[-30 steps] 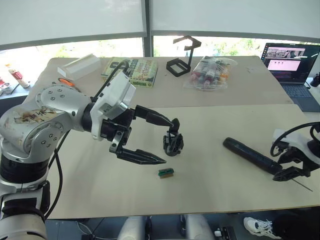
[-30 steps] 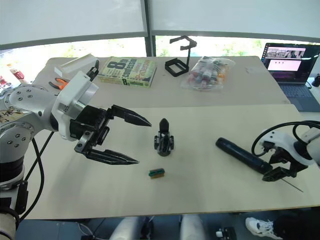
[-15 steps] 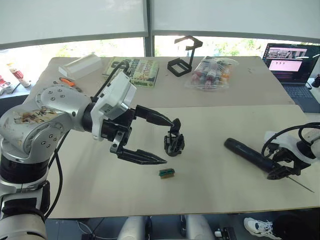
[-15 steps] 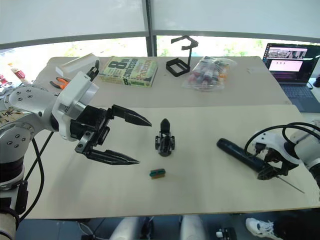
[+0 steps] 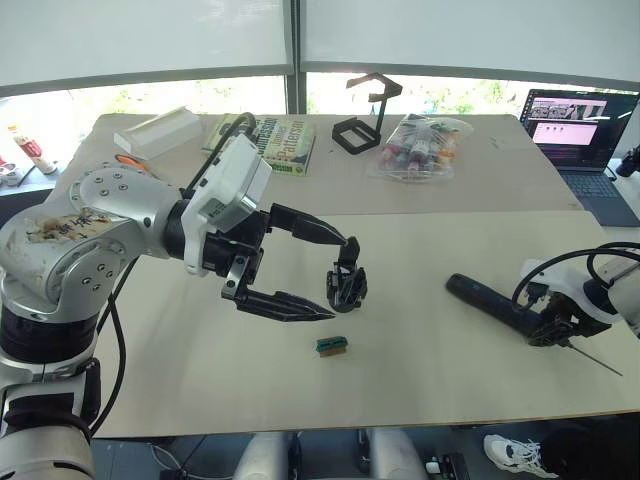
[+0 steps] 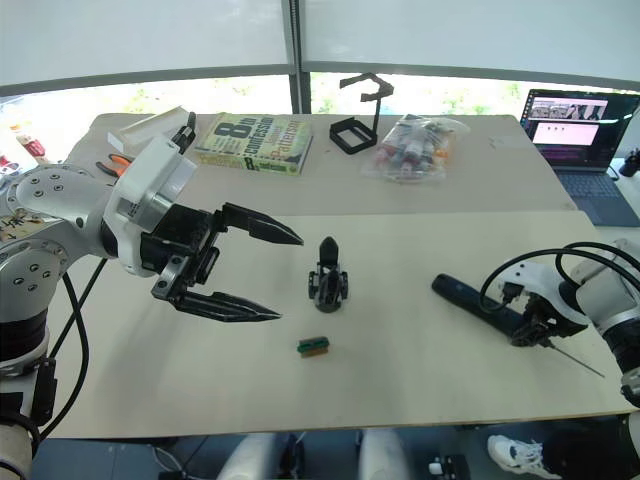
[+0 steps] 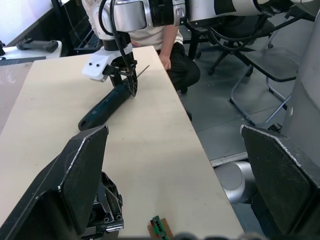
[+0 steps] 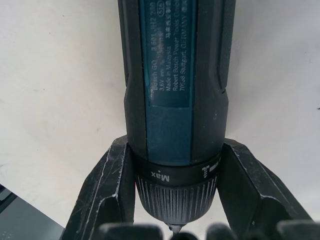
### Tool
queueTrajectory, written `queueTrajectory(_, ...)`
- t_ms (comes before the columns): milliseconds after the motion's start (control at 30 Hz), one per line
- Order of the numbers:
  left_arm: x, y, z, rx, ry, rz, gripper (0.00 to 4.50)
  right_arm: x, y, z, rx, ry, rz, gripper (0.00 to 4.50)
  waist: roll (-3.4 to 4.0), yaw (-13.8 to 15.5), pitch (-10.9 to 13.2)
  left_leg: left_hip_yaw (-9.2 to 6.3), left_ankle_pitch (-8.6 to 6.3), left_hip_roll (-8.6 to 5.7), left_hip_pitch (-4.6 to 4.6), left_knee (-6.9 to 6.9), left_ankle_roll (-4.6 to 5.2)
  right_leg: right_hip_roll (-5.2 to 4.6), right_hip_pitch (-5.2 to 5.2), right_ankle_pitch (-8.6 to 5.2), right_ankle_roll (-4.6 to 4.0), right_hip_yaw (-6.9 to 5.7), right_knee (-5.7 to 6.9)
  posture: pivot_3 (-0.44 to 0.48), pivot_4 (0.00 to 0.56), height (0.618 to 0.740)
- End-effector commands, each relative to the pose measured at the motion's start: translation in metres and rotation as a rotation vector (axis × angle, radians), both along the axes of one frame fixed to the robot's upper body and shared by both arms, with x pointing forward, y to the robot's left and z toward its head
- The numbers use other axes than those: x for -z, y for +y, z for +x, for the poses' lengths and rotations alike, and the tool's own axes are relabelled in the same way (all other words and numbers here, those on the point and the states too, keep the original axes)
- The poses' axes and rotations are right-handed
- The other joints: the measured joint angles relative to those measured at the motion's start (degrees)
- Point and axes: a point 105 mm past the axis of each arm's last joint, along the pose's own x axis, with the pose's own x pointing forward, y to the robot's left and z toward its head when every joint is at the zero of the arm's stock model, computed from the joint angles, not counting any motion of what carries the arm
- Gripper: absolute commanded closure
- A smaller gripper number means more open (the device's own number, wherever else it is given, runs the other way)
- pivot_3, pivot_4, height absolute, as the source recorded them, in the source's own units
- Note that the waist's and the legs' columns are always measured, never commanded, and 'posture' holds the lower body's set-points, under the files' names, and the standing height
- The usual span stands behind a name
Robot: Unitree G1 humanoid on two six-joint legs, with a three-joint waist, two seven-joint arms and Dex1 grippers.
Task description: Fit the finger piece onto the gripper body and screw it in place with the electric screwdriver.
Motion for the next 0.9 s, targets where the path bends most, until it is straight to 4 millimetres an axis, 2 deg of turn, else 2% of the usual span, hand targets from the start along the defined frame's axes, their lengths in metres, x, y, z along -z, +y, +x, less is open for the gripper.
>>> queueTrajectory(33,-0.001,0.001,-0.003,0.011,-0.010,0.005,0.00,-0.011,0.009,0.001,-0.106,-0.042,0.092,2.61,0.00,0.0,0.0,0.00,0.00,0.00,0.00,0.00,0.00,0.00,-0.01,0.00,0.00,0.00,0.00,0.000,0.150,0.740)
queueTrajectory(100,0.007,0.005,-0.004,0.010,0.012,0.022,0.00,-0.030,0.021,0.003,-0.219,-0.118,0.179,2.61,0.05,-0.2,0.0,0.00,0.00,0.00,0.00,-0.03,0.00,0.00,-0.03,0.00,0.00,0.01,0.00,0.000,0.150,0.740)
queueTrajectory(200,0.023,0.016,0.000,-0.016,0.037,0.039,0.00,-0.075,0.048,0.009,-0.323,-0.320,0.423,2.61,0.56,-0.5,0.3,0.12,0.00,-0.01,0.00,-0.09,-0.01,0.01,-0.11,0.01,-0.01,0.13,0.02,0.000,0.150,0.740)
queueTrajectory(300,0.034,0.025,0.000,-0.036,0.073,0.042,0.00,-0.118,0.071,0.003,-0.399,-0.474,0.630,2.61,0.77,-0.2,0.5,0.24,0.01,0.02,-0.01,-0.09,-0.01,0.03,-0.21,0.04,-0.05,0.23,0.07,0.000,0.150,0.740)
queueTrajectory(400,0.052,0.032,-0.003,-0.038,0.043,0.096,0.00,-0.143,0.099,-0.017,-0.447,-0.492,0.851,2.61,0.78,0.2,0.5,0.20,0.00,0.07,-0.02,-0.12,-0.01,0.07,-0.22,0.04,-0.06,0.19,0.03,0.000,0.150,0.740)
queueTrajectory(467,0.065,0.039,-0.005,-0.039,0.027,0.133,0.00,-0.152,0.127,-0.036,-0.519,-0.467,0.980,2.61,0.77,0.5,0.5,0.18,-0.04,0.08,-0.06,-0.15,0.05,0.06,-0.23,0.03,-0.06,0.17,0.00,0.000,0.150,0.740)
queueTrajectory(533,0.073,0.043,-0.003,-0.067,0.008,0.117,0.00,-0.154,0.166,-0.057,-0.614,-0.438,1.143,2.61,0.73,0.7,0.5,0.15,-0.09,0.09,-0.09,-0.15,0.11,0.05,-0.23,0.04,-0.07,0.14,-0.03,0.000,0.150,0.740)
queueTrajectory(600,0.079,0.045,-0.002,-0.081,-0.019,0.105,0.00,-0.155,0.191,-0.068,-0.660,-0.432,1.256,2.61,0.70,0.8,0.6,0.16,-0.13,0.07,-0.10,-0.14,0.16,0.01,-0.24,0.04,-0.07,0.17,-0.04,0.000,0.150,0.740)
queueTrajectory(767,0.093,0.045,-0.004,-0.107,-0.008,0.079,0.00,-0.159,0.238,-0.072,-0.706,-0.451,1.463,2.61,0.66,1.4,0.6,0.20,-0.20,-0.06,-0.14,-0.10,0.27,-0.13,-0.27,0.08,-0.10,0.21,-0.04,0.000,0.150,0.740)
queueTrajectory(900,0.115,0.043,-0.002,-0.125,-0.006,0.074,0.00,-0.149,0.259,-0.070,-0.737,-0.457,1.520,2.61,0.65,1.6,0.6,0.18,-0.19,-0.08,-0.14,-0.11,0.26,-0.11,-0.30,0.08,-0.10,0.17,0.01,0.000,0.150,0.740)
